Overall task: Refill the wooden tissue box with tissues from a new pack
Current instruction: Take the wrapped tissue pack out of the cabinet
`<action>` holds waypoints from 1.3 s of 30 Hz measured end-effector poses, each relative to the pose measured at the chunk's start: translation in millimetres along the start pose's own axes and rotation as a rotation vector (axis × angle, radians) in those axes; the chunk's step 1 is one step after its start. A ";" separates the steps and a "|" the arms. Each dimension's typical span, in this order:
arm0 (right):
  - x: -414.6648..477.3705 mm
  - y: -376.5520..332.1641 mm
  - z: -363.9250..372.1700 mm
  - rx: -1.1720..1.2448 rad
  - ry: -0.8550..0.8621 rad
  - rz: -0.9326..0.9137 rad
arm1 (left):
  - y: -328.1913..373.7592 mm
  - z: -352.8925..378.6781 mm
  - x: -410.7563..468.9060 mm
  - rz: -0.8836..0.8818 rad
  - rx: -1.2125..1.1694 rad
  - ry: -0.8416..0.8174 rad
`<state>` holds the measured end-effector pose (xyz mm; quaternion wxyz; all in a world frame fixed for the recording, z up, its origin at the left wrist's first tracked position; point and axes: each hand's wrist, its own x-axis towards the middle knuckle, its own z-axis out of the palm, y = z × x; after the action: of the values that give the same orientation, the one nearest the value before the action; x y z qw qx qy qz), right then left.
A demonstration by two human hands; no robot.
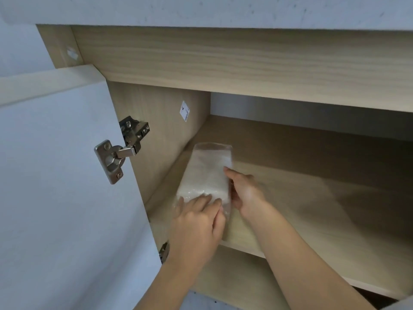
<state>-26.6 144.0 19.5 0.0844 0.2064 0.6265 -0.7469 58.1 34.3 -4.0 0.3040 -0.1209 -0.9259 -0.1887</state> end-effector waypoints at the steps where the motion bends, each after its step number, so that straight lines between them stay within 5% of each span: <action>1: -0.3 -1.3 -0.3 -0.028 0.006 -0.005 | 5.8 -1.0 -1.1 -0.004 -0.024 -0.025; 6: -5.9 0.9 -8.9 -0.159 -0.019 -0.027 | 19.8 -13.6 -4.0 -0.075 -0.203 -0.162; 10: -18.7 5.9 -22.3 -0.103 -0.096 -0.017 | 5.1 -23.8 11.5 -0.455 -0.655 -0.110; 14: -31.8 11.7 -37.4 -0.069 -0.188 -0.015 | -17.1 -15.5 28.4 -0.885 -0.813 -0.136; 17: -40.4 15.4 -46.5 -0.036 -0.265 0.000 | -20.7 -12.3 31.5 -1.001 -0.715 -0.187; 22: -52.5 26.6 -59.2 0.062 -0.417 0.016 | -19.5 -20.6 38.4 -1.211 -0.951 -0.151; 28: -58.8 33.6 -69.7 0.076 -0.479 -0.034 | -12.8 -21.5 26.6 -1.106 -1.274 -0.325; 32: -63.0 26.0 -65.1 0.006 -0.430 0.005 | -6.5 -26.3 13.6 -1.034 -1.314 -0.251; 39: -106.0 18.9 -39.5 -0.250 -0.207 -0.243 | 21.6 -65.9 5.5 -1.035 -1.339 -0.093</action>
<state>84.1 164.5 41.2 0.0828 0.0393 0.7227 -0.6851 95.2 26.5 54.3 0.0051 0.1559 -0.5689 -0.8075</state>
